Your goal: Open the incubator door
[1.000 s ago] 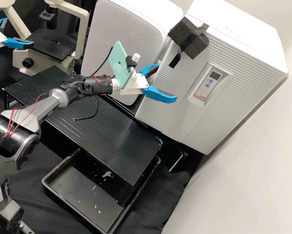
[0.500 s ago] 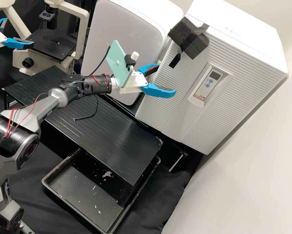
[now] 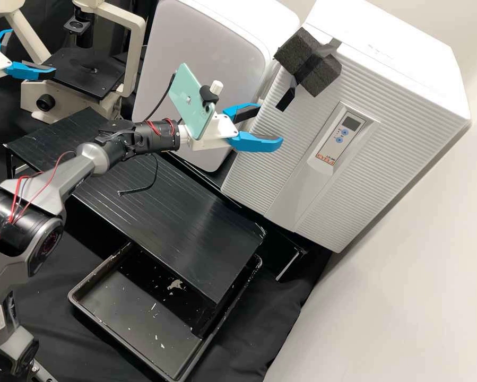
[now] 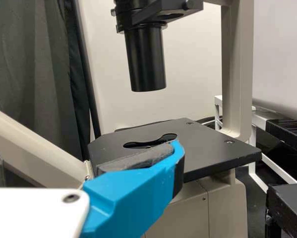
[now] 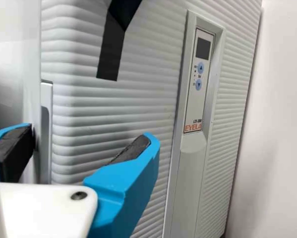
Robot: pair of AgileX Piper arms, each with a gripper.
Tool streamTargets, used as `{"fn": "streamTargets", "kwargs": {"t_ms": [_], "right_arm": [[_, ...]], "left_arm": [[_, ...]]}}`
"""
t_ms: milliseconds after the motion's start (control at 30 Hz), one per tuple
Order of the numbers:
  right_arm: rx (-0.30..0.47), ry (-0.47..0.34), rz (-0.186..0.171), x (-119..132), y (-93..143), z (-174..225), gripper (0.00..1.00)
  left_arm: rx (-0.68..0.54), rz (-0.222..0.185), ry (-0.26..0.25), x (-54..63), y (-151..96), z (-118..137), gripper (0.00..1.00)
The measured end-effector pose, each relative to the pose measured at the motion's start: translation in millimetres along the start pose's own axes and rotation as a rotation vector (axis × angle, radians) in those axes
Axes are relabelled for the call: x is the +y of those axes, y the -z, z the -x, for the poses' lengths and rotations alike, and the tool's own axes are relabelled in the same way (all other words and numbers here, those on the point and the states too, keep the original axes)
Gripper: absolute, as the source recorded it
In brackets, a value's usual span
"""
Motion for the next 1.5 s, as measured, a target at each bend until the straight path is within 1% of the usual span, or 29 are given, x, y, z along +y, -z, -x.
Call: {"fn": "streamTargets", "kwargs": {"t_ms": [233, 300, 867, 967, 1133, 1200, 1233, 1267, 1500], "right_arm": [[0.009, 0.016, 0.002, -1.8, 1.2, 0.6, 0.00], [0.009, 0.017, 0.008, -1.8, 1.2, 0.6, 0.00], [0.009, 0.024, 0.003, 0.0, 0.6, 2.3, 0.00], [0.014, 0.037, 0.004, 2.0, -1.2, 4.3, 0.00], [0.025, 0.052, -0.002, 9.9, -3.3, 9.4, 0.00], [0.014, 0.035, -0.006, 14.1, -5.5, 10.7, 0.00], [0.013, 0.041, -0.016, 14.8, -6.5, 11.1, 0.00], [0.015, 0.045, -0.018, 14.4, -6.4, 11.2, 0.00], [0.017, 0.054, -0.020, 15.3, -7.5, 11.7, 0.00]], "left_arm": [[0.000, 0.000, 0.000, 0.0, 0.0, 0.0, 1.00], [0.000, 0.000, 0.000, 0.0, 0.0, 0.0, 1.00], [0.000, 0.000, 0.000, 0.0, 0.0, 0.0, 1.00], [0.000, 0.000, 0.000, 0.0, 0.0, 0.0, 1.00], [0.000, 0.000, 0.000, 0.0, 0.0, 0.0, 1.00], [0.000, 0.000, 0.000, 0.0, 0.0, 0.0, 1.00], [0.000, 0.000, 0.000, 0.0, 0.0, 0.0, 1.00], [0.000, 0.000, 0.000, 0.0, 0.0, 0.0, 1.00], [0.000, 0.000, 0.000, 0.0, 0.0, 0.0, 1.00]]}}
